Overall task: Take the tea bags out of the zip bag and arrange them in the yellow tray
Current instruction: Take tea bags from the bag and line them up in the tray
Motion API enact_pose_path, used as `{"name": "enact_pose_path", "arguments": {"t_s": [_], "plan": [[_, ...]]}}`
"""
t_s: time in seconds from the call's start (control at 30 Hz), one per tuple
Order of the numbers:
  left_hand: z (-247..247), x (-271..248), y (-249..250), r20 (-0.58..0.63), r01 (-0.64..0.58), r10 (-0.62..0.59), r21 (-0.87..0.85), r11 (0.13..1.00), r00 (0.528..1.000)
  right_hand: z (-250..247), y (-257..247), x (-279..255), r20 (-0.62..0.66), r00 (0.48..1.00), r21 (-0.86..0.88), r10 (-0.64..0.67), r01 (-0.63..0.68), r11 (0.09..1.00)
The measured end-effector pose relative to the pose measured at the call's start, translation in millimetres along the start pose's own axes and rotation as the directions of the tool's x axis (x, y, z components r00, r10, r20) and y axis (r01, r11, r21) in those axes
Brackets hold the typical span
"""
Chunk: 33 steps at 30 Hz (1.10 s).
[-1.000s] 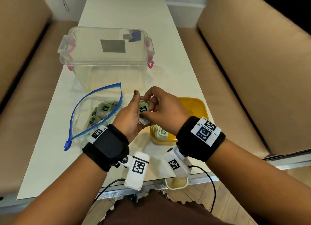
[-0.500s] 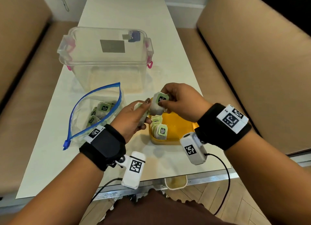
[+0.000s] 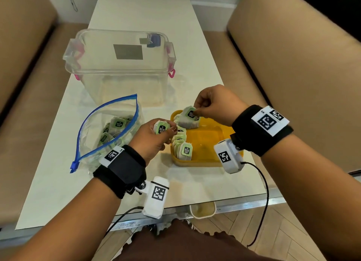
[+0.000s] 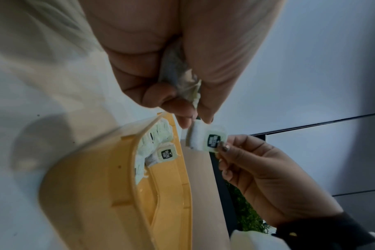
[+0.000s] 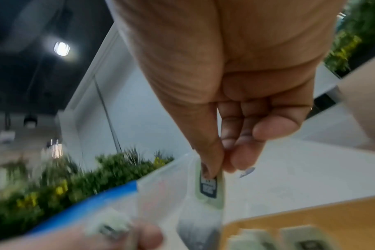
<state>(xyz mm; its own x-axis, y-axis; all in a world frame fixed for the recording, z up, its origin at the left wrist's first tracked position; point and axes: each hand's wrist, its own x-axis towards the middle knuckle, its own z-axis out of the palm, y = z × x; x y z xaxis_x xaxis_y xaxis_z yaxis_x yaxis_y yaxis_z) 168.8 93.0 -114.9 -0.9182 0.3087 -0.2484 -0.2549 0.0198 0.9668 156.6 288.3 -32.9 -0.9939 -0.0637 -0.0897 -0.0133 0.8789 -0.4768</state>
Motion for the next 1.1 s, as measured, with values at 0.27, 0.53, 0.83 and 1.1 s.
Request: {"name": "enact_pose_path", "arguments": {"t_s": [0.27,0.53,0.83,1.1], "plan": [[-6,-8,3,-0.032,0.025,-0.027,-0.054,0.998,0.999,21,23,26,0.095,0.989,-0.384,0.113,-0.068,0.921],[-12,-13,3,-0.046,0.049,-0.051,-0.054,0.997,0.998,31,15,37,0.189,0.970,-0.479,0.156,-0.047,0.876],[-12,-13,4,-0.024,0.064,-0.065,-0.045,0.997,0.998,38,12,45,0.168,0.970,-0.535,0.176,-0.060,0.842],[-9,-11,7,0.015,0.076,-0.075,-0.048,0.996,0.997,20,2,33,0.085,0.994,-0.433,0.066,-0.023,0.901]]}}
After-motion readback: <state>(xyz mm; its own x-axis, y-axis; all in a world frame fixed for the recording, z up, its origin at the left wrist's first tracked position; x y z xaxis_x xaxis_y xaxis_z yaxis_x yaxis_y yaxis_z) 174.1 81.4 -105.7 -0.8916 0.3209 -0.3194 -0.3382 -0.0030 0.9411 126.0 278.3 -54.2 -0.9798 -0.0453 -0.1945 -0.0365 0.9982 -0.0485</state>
